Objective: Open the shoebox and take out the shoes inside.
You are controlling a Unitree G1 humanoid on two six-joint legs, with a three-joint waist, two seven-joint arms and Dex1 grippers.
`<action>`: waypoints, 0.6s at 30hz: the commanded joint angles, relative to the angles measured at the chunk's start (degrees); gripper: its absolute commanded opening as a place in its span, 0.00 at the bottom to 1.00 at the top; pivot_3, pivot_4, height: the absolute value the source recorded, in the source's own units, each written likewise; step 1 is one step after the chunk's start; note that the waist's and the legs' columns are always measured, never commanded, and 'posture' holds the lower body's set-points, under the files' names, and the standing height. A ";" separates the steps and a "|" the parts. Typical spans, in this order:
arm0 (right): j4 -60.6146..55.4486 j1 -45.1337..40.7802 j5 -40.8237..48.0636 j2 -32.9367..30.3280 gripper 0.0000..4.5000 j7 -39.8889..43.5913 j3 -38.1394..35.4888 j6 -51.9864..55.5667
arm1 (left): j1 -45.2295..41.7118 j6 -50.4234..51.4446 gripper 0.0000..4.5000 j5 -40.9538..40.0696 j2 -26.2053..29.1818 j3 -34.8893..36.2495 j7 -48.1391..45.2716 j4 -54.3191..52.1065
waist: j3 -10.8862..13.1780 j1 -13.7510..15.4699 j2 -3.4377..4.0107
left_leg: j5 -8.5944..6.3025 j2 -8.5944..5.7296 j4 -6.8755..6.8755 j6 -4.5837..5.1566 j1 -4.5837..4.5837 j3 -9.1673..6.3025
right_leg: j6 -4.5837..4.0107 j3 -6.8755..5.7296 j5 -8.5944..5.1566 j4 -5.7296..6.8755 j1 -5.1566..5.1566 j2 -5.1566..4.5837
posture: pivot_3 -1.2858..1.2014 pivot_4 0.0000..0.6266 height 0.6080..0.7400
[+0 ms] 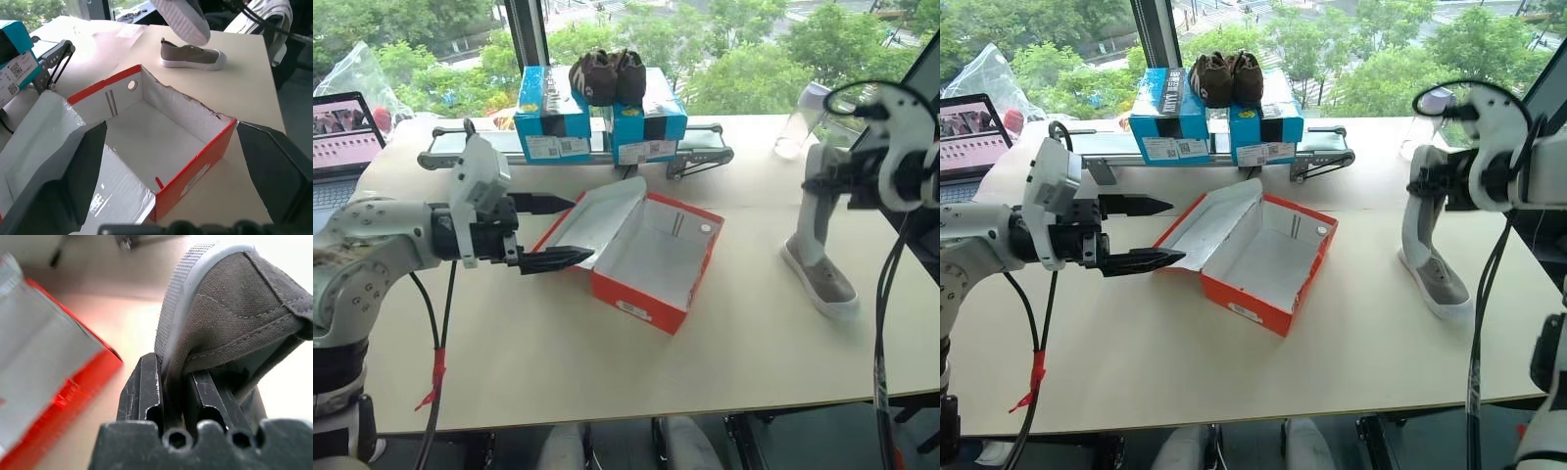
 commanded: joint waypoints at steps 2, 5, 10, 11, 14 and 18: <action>-4.69 2.77 -5.27 -2.51 0.05 4.99 4.47 -4.77 | -1.94 0.51 1.00 -2.49 -0.39 2.07 1.36 -0.78 | 0.00 0.11 0.00 | 0.00 0.00 0.02 0.00 -0.01 0.01 | 0.02 0.00 0.01 -0.01 0.01 -0.01 | 0.52 0.24 1.00; -4.21 4.04 -8.16 -0.95 0.05 6.38 6.74 -6.37 | -2.15 0.63 1.00 -3.10 -0.49 2.00 1.91 -0.92 | 0.00 0.12 0.00 | 0.00 -0.01 0.06 0.00 0.00 0.10 | 0.04 0.06 0.02 0.00 0.00 -0.02 | 0.52 0.24 1.00; -4.17 6.39 -14.07 2.07 0.05 8.68 13.46 -9.64 | -1.96 0.53 1.00 -3.20 -0.64 2.03 2.44 -1.27 | 0.00 0.25 0.00 | 0.00 0.00 0.11 0.00 0.00 0.14 | 0.06 0.05 0.04 0.02 0.01 -0.01 | 0.52 0.24 1.00; -3.19 6.62 -15.72 2.64 0.05 9.05 14.53 -10.88 | -1.75 0.50 1.00 -3.16 -0.65 2.08 2.58 -1.42 | 0.00 0.27 0.00 | 0.00 0.00 0.13 0.00 0.00 0.14 | 0.06 0.06 0.04 0.03 0.01 -0.01 | 0.52 0.24 1.00; 0.05 7.34 -19.87 4.43 0.05 10.17 17.65 -14.03 | -0.96 0.55 1.00 -3.08 -0.51 2.29 2.94 -1.99 | 0.00 0.36 0.00 | 0.00 -0.01 0.20 0.00 -0.02 0.16 | 0.09 0.08 0.07 0.05 0.00 -0.01 | 0.52 0.24 1.00; 1.93 9.46 -24.50 4.90 0.05 12.29 21.31 -16.83 | -0.05 0.84 1.00 -3.45 -0.09 3.09 3.48 -2.62 | -0.01 0.92 -0.01 | 0.00 0.01 0.44 0.00 -0.02 0.16 | 0.13 0.05 0.08 0.04 0.13 -0.02 | 0.52 0.24 1.00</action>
